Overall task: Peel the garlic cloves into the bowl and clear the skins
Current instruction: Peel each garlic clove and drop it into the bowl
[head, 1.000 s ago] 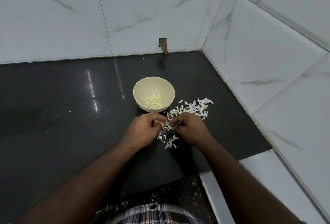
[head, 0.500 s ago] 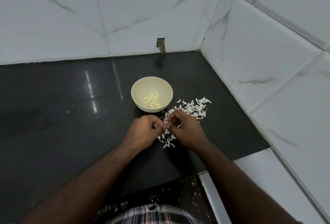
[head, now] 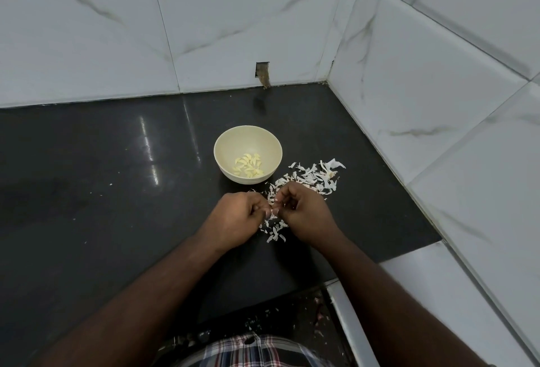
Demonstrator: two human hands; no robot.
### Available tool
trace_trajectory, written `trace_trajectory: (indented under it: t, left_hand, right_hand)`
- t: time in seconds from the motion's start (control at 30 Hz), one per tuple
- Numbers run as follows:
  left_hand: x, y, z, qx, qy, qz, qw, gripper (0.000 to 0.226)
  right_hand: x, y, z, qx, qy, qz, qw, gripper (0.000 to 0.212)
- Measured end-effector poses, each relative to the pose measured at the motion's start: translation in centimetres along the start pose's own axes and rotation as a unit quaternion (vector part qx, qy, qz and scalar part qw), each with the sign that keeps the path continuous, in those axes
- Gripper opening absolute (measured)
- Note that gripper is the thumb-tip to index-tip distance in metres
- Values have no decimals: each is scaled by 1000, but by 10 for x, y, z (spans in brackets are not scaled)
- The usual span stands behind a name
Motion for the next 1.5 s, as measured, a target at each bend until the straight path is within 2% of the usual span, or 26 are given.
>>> trace_trajectory:
  t: [0.2, 0.37, 0.5, 0.6, 0.67, 0.8, 0.9, 1.0, 1.17, 1.27, 1.37, 1.5]
  left_hand:
    - [-2, 5, 5, 47, 11, 31, 998, 16]
    - [1, 4, 7, 61, 30, 19, 997, 21]
    - [7, 5, 6, 44, 69, -42, 996, 15]
    - [6, 5, 5, 18, 57, -55, 997, 14]
    - [5, 4, 4, 3, 38, -42, 998, 13]
    - [1, 3, 4, -14, -4, -15, 1000, 16]
    - [0, 3, 4, -15, 5, -14, 1000, 14]
    - [4, 1, 7, 11, 70, -60, 996, 15]
    - [12, -4, 9, 47, 129, -181, 974, 27]
    - [10, -7, 8, 52, 155, -268, 950, 28]
    - [7, -7, 4, 52, 163, -341, 924, 27]
    - [5, -10, 3, 30, 141, -371, 918, 24]
  right_hand:
    - [12, 4, -4, 38, 158, -112, 980, 25]
    - [6, 0, -5, 33, 200, -170, 964, 24]
    - [6, 2, -4, 21, 177, -134, 975, 20]
    - [3, 1, -3, 16, 57, -30, 998, 22]
    - [1, -1, -1, 10, -12, 42, 999, 27]
    - [-1, -4, 1, 5, -79, 141, 987, 29]
    - [0, -4, 0, -10, -38, 83, 996, 31]
    - [5, -2, -3, -2, 33, 4, 999, 28]
    - [6, -2, -7, -3, 109, -7, 994, 18]
    - [3, -3, -6, -8, 110, 7, 994, 18]
    - [1, -4, -5, -9, 74, 58, 995, 21]
    - [2, -8, -6, -18, 37, 139, 989, 10]
Point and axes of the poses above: each hand's wrist, its own z-axis towards the middle knuckle, its own y-axis out of the back of the hand, x = y × z, the point moved 2 cm from there along z, towards the middle knuckle, and after that the axes turned 6 degrees about -x, right-handed, at the moved point
